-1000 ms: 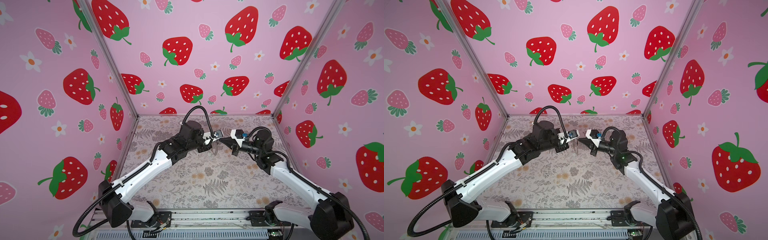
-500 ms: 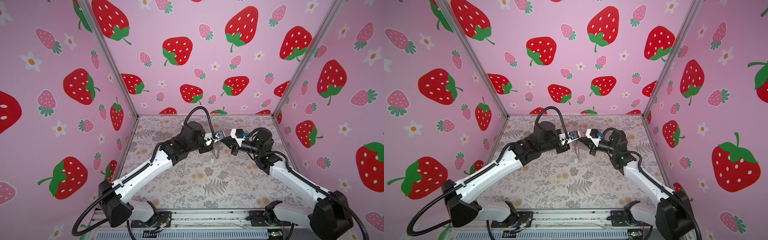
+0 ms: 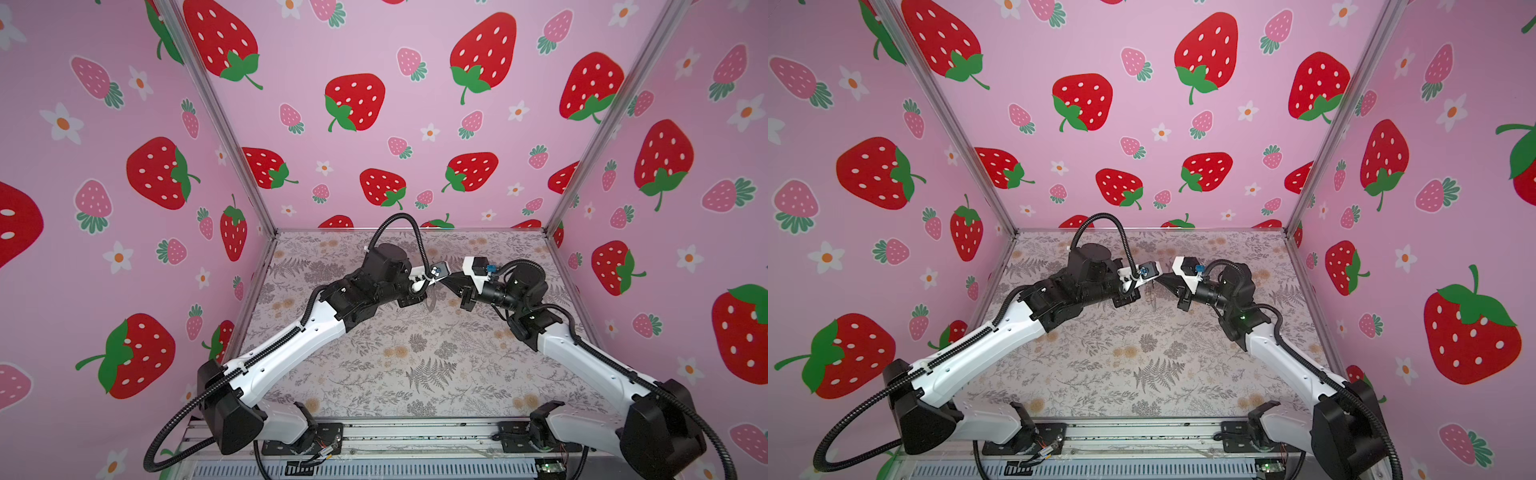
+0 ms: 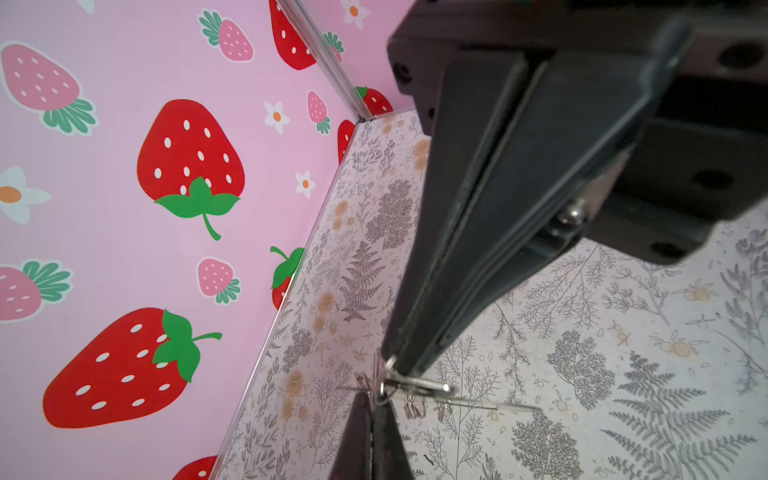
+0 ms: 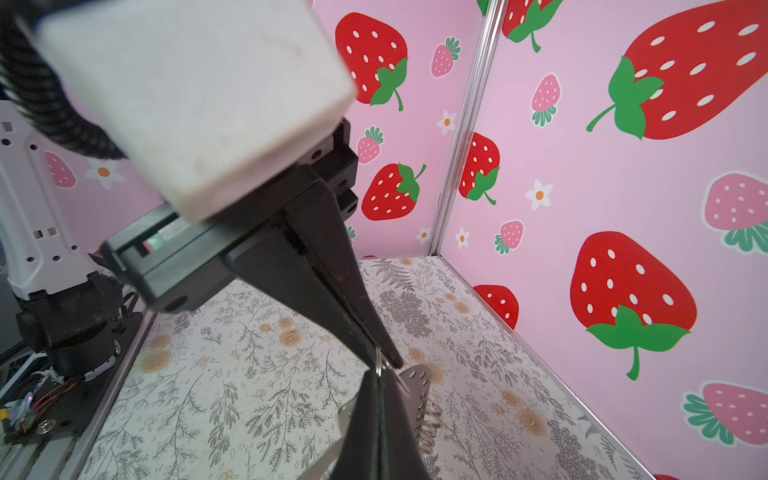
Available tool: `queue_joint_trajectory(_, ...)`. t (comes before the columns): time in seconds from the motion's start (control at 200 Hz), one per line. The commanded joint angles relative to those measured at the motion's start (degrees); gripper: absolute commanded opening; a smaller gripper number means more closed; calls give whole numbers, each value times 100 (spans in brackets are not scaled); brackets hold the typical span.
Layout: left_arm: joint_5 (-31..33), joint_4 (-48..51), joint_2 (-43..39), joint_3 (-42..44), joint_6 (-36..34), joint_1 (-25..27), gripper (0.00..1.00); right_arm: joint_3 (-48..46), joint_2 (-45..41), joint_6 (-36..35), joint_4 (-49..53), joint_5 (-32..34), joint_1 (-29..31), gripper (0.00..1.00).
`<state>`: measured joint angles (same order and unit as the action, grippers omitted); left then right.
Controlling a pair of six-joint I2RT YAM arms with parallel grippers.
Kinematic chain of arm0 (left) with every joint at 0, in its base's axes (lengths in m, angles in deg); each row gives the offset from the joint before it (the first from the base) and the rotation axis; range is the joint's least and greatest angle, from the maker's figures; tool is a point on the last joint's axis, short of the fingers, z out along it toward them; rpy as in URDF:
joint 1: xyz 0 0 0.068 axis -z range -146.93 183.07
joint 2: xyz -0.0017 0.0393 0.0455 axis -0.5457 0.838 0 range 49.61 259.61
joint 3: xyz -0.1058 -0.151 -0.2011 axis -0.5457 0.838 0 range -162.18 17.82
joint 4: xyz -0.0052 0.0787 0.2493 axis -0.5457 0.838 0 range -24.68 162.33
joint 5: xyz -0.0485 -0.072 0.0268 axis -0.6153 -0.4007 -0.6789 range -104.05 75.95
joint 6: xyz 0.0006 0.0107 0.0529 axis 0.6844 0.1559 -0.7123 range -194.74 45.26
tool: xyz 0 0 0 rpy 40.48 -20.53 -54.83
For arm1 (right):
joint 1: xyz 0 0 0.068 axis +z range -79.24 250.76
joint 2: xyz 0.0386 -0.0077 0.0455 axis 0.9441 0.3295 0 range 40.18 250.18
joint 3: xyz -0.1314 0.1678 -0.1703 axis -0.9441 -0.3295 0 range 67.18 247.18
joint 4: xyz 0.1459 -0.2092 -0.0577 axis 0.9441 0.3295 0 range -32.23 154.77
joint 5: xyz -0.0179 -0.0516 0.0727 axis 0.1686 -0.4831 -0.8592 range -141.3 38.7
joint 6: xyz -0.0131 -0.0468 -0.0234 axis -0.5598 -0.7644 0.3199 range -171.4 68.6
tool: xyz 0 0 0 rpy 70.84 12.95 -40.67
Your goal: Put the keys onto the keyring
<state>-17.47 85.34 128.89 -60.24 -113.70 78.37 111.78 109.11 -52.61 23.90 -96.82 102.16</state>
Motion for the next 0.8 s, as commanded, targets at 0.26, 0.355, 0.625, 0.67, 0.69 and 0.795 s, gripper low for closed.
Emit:
queue_joint_trajectory(0.26,-27,-131,-211,-58,-136,49,0,-94,-2,292,-300,430,59,0)
queue_joint_trajectory(0.355,-62,-129,-258,-17,-146,48,0,-131,-33,310,-322,539,59,0)
queue_joint_trajectory(0.625,-110,-29,-324,28,-188,32,0,-267,-163,320,-454,799,73,0)
queue_joint_trajectory(0.67,-128,-17,-317,29,-182,36,0,-269,-173,323,-480,790,68,0)
queue_joint_trajectory(0.69,-137,-4,-317,21,-181,25,0,-263,-170,336,-480,794,74,0)
queue_joint_trajectory(0.795,-159,-5,-322,19,-191,23,0,-263,-193,378,-470,834,75,0)
